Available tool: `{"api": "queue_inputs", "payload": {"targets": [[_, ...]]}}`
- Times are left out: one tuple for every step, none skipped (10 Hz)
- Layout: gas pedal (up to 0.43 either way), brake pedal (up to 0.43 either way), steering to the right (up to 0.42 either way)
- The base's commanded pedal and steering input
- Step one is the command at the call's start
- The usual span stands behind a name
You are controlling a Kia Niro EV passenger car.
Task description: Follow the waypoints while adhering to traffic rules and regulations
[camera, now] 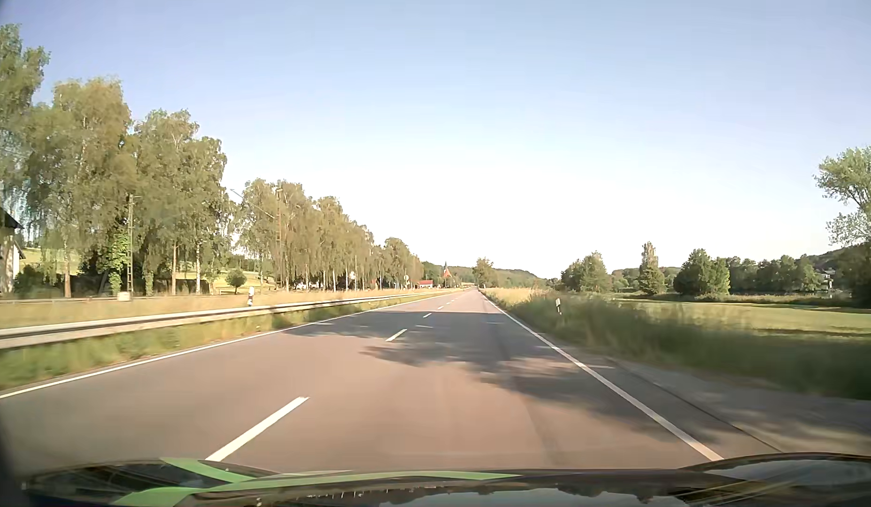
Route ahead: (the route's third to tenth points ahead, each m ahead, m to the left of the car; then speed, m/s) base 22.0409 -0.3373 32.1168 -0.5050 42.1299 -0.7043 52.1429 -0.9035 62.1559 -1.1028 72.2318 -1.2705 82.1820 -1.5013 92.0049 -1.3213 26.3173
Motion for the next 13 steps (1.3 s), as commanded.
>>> {"api": "queue_inputs", "payload": {"targets": [[0.197, 0.0, 0.0], [0.197, 0.0, 0.0], [0.197, 0.0, 0.0], [0.197, 0.0, 0.0], [0.209, 0.0, -0.001], [0.209, 0.0, 0.0], [0.209, 0.0, -0.001], [0.22, 0.0, 0.0], [0.22, 0.0, -0.001], [0.22, 0.0, -0.001], [0.22, 0.0, -0.001], [0.209, 0.0, 0.0], [0.209, 0.0, -0.001]]}}
